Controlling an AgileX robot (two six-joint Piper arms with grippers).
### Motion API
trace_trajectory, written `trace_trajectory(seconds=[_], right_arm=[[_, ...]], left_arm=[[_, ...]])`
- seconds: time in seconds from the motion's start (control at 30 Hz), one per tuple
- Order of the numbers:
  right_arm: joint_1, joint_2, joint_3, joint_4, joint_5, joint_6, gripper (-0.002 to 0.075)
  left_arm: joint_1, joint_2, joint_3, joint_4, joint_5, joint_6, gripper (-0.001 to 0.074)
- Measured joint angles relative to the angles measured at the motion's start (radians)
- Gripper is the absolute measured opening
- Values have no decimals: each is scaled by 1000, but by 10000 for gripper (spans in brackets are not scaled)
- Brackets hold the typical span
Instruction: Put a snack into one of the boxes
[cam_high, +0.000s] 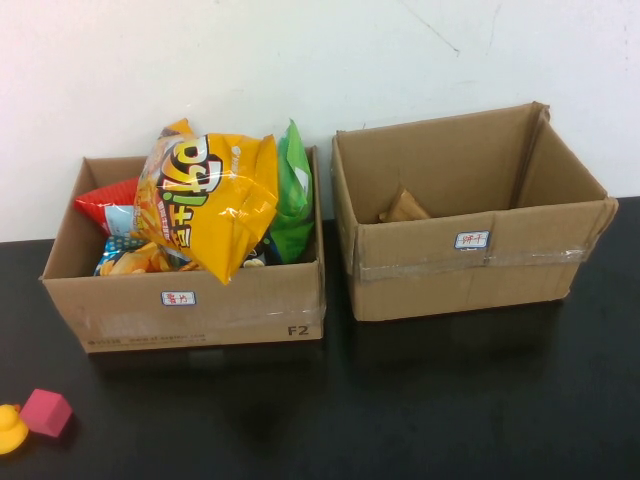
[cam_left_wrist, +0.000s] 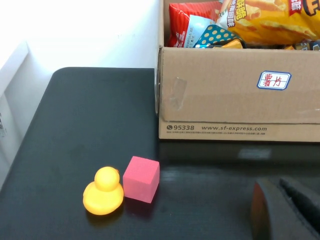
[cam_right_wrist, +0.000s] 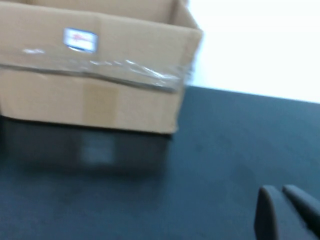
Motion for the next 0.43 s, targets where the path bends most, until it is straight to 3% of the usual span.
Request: trace_trajectory(seconds=[0.13, 0.43], right_arm=[[-61, -1, 0, -16, 53, 0, -1], [-66, -1, 0, -26, 94, 48, -1]], left_arm=[[0, 0, 0, 0, 0, 0, -2], [0, 0, 0, 0, 0, 0, -2]])
